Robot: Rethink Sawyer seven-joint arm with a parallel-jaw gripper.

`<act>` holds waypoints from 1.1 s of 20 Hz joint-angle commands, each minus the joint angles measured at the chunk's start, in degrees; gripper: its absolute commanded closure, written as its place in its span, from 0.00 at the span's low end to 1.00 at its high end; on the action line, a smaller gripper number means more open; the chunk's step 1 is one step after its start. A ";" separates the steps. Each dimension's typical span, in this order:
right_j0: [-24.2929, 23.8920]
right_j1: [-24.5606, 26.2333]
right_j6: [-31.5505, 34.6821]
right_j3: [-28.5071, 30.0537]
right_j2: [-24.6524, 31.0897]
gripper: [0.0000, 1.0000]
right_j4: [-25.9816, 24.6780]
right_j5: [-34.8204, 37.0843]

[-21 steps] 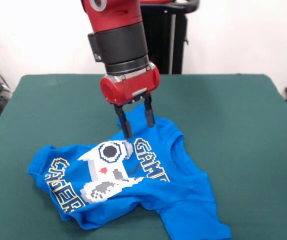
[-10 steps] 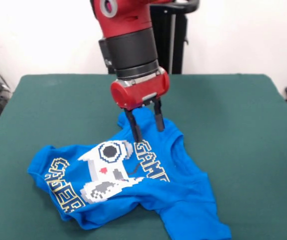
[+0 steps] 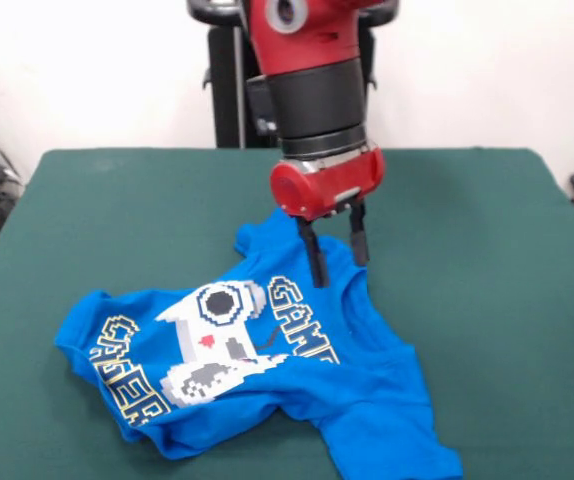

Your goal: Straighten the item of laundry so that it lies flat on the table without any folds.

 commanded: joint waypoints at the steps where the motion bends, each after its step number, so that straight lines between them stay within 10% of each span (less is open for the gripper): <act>1: 2.80 3.24 4.86 4.19 6.83 0.00 4.05 7.18; 22: 10.23 15.78 35.02 -6.09 -2.72 0.00 -0.18 10.87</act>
